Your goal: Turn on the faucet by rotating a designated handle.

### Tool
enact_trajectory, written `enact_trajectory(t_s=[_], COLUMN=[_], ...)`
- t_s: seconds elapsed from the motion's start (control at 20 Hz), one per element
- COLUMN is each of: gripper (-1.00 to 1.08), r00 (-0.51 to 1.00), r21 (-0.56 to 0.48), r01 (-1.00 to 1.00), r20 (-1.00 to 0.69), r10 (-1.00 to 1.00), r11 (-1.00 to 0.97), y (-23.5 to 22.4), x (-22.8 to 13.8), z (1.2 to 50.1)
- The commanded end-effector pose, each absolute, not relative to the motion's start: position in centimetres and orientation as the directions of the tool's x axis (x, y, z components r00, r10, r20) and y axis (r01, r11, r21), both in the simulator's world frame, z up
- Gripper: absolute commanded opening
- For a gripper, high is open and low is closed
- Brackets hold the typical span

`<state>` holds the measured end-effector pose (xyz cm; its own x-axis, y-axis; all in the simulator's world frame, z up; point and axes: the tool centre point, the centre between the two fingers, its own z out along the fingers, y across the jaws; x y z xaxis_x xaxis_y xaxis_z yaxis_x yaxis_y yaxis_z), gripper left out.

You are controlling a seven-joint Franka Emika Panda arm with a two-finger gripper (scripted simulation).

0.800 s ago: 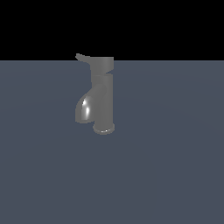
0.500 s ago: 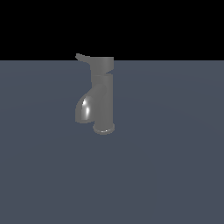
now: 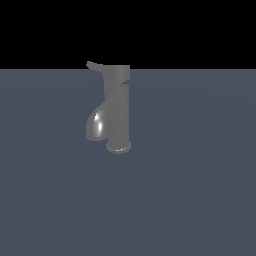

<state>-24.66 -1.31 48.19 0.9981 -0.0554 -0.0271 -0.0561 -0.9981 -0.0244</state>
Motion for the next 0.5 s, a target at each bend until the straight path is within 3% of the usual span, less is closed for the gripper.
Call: enact_trajectory(t_s=[0.0, 0.45], gripper=[-1.0, -1.0], r00=[0.998, 0.988], r21=[-0.025, -0.032], r01=[-0.063, -0.15], r20=[-0.027, -0.03], r10=[-0.062, -0.149], r11=[-0.998, -0.988], y=[-1.3, -1.0], x=[-24.5, -22.6], z=[48.2, 48.1])
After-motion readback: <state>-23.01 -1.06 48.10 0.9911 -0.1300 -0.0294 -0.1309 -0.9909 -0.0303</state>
